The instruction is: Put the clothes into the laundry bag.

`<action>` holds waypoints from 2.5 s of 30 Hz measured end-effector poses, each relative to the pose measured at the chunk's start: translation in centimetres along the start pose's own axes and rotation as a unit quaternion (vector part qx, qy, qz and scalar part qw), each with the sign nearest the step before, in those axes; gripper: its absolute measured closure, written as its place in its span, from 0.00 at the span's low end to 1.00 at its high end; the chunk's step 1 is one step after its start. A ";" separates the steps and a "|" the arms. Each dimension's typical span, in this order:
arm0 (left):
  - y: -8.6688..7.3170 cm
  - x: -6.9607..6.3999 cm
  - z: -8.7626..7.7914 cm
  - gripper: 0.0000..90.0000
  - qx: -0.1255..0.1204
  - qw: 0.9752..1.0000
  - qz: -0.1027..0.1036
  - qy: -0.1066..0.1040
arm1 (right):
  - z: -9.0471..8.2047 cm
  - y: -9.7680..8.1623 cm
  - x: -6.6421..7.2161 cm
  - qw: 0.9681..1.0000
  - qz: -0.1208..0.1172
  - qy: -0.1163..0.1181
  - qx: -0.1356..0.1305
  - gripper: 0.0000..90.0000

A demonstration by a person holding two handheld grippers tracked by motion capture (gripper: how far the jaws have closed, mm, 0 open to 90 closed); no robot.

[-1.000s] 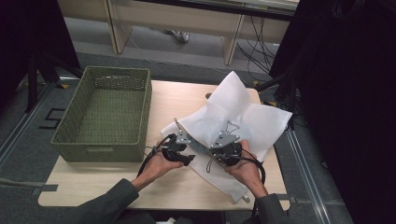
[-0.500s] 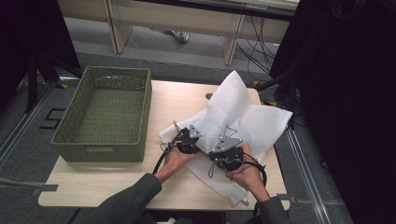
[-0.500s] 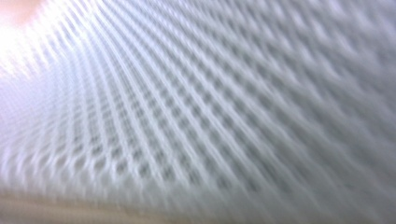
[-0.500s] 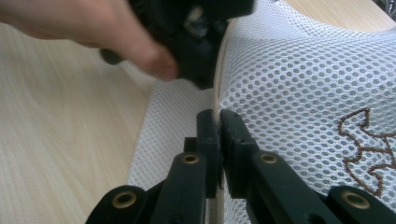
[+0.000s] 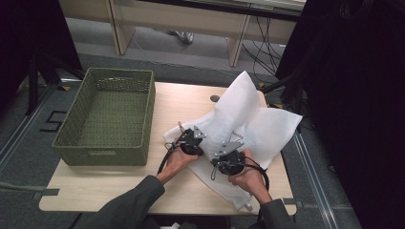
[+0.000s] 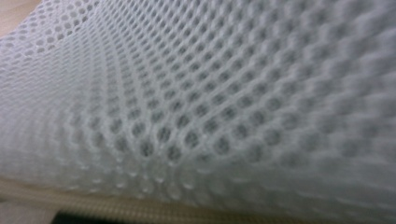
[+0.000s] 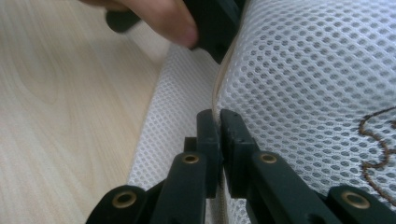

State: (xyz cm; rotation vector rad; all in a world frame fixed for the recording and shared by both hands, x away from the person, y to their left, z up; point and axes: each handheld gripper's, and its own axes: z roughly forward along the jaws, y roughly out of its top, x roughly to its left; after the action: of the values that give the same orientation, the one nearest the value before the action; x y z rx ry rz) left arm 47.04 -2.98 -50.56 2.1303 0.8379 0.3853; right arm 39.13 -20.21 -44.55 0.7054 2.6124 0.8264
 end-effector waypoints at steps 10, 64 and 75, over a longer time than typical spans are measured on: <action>-1.3 -0.2 -3.5 0.72 0.030 0.999 0.021 -0.026 | 1.6 -0.5 -0.4 0.999 0.005 0.010 0.041 0.97; -6.5 -3.6 -8.3 0.97 0.087 0.982 0.108 -0.125 | 4.4 -0.7 -3.4 0.993 -0.012 -0.052 0.109 0.97; -5.2 -3.0 -8.1 0.81 0.043 0.994 0.049 -0.092 | 3.8 0.5 -2.7 0.994 -0.032 -0.031 0.097 0.97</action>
State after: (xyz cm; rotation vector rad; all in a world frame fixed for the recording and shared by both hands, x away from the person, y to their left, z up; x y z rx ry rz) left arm 38.34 1.99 -49.35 2.2531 0.6559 0.2015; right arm 43.17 -19.66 -46.86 0.6832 2.6674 0.5271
